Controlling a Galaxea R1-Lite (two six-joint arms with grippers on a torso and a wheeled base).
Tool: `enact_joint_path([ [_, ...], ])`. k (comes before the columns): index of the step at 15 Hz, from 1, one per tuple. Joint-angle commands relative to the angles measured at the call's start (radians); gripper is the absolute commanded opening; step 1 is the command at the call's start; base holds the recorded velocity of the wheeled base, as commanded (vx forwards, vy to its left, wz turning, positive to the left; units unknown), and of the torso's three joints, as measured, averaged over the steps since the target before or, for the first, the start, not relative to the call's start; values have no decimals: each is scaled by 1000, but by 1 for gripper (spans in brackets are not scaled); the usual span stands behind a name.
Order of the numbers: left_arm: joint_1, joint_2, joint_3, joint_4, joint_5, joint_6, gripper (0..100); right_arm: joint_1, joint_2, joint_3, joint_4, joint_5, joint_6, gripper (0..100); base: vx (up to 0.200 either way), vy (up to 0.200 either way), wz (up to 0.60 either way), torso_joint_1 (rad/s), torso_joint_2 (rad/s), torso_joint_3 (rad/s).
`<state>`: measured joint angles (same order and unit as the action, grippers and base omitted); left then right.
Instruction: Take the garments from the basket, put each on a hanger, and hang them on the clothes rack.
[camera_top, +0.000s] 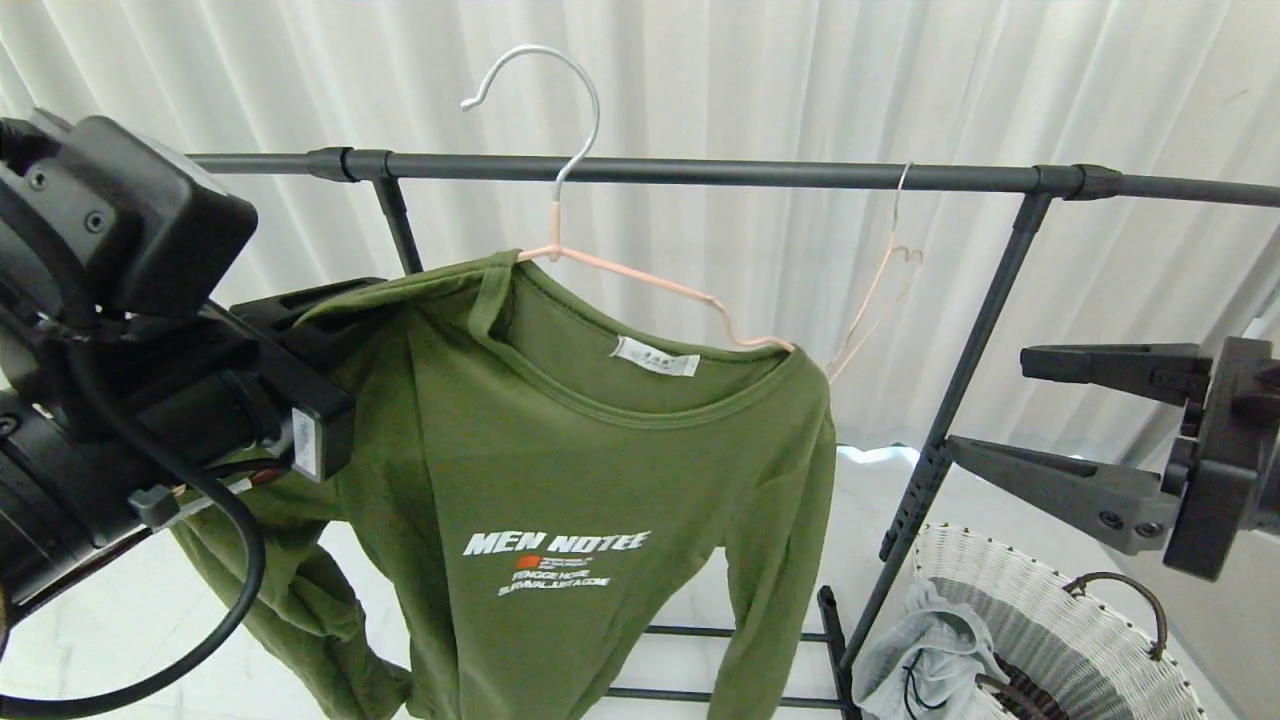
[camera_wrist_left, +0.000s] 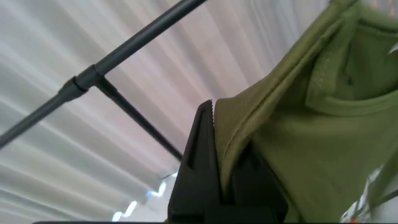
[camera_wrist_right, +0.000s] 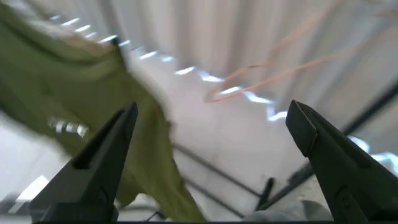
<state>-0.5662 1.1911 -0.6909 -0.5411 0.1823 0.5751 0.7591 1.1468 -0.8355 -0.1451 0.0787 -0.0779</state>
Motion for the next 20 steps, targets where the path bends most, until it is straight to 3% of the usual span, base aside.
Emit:
enact_joint_path([
  [1,-46,2,1,-5,-1,-18,0,0,19,-39,25,32,-34,100,0,0,0,0,0,0],
  [5,-110,5,11,-5,-27,-14,0,6,120,-137,99,148,-175,100,0,0,0,0,0,0],
  [9,-116,4,33,-42,-66,5,0,8,263,-355,262,268,-322,100,0,0,0,0,0,0],
  [13,-130,5,47,-68,-100,26,0,43,355,-487,368,306,-346,100,0,0,0,0,0,0],
  [20,-130,4,42,-71,-127,55,0,108,452,-510,378,309,-346,100,0,0,0,0,0,0],
])
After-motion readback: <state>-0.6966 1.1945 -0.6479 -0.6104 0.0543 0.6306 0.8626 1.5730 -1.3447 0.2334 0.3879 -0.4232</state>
